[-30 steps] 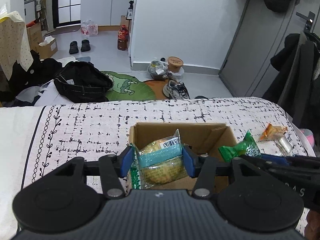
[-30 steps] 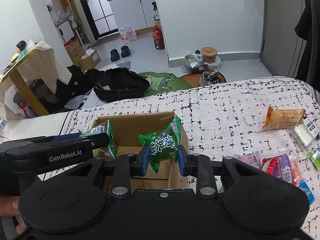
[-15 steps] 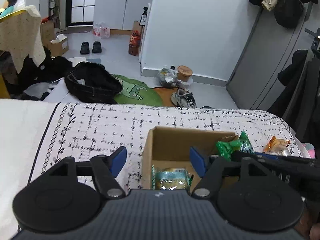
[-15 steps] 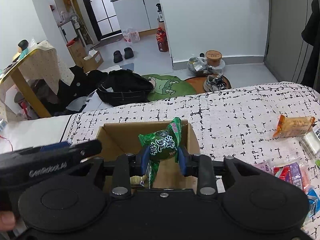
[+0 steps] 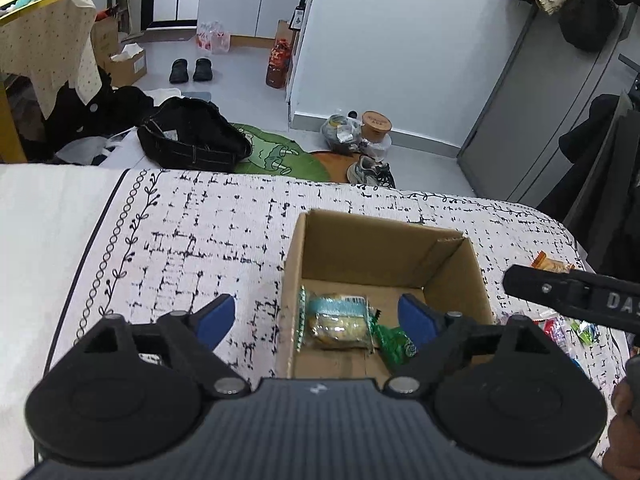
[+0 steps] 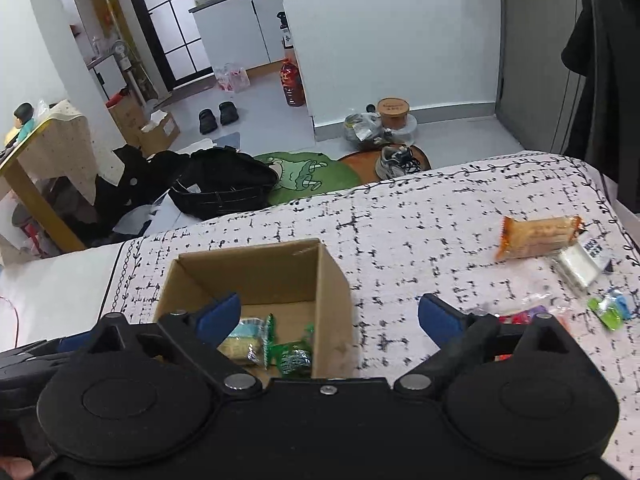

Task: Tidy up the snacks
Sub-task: 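Carry both packs over the cardboard box and open both tools to drop them, then move both tools back to the snack pile, then grasp the green-silver pack with the left tool while the right tool grasps the blue pack, then carry both packs into the cardboard box and open both tools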

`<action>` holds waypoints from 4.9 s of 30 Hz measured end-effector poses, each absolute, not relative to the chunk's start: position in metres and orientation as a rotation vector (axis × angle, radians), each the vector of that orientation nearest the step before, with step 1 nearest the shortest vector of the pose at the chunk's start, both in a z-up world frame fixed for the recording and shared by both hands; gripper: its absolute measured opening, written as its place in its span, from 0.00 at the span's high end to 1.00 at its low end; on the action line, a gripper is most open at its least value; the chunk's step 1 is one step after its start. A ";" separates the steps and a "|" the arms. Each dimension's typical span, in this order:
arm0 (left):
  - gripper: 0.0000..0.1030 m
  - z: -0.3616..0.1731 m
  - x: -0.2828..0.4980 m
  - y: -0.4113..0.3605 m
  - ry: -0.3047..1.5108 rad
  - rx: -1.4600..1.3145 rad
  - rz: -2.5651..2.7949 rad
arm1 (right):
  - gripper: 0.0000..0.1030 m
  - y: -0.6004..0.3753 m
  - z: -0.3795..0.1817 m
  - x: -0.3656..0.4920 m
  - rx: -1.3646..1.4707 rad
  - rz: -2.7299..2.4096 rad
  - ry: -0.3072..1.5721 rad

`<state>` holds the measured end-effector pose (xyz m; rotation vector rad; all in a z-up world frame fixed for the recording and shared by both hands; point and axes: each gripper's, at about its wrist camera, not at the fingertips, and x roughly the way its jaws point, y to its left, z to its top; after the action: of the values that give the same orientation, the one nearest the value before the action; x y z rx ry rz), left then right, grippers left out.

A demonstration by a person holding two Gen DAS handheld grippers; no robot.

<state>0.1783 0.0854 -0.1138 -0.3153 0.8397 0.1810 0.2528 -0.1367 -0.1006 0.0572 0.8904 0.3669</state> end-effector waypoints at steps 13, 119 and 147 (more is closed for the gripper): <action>0.00 -0.106 0.173 0.045 0.832 -0.268 0.094 | 0.00 -0.181 -0.096 0.238 0.051 0.313 0.883; 0.62 -0.164 0.253 -0.116 1.043 -0.095 -0.154 | 0.76 -0.320 -0.156 0.260 0.149 0.153 1.047; 0.62 -0.094 0.204 -0.043 0.839 -0.232 -0.093 | 0.76 -0.229 -0.099 0.237 0.073 0.255 0.891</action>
<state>0.2039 -0.0431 -0.0943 -0.2315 0.8393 -0.0930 0.2370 -0.2294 -0.0993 0.0727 0.8910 0.2548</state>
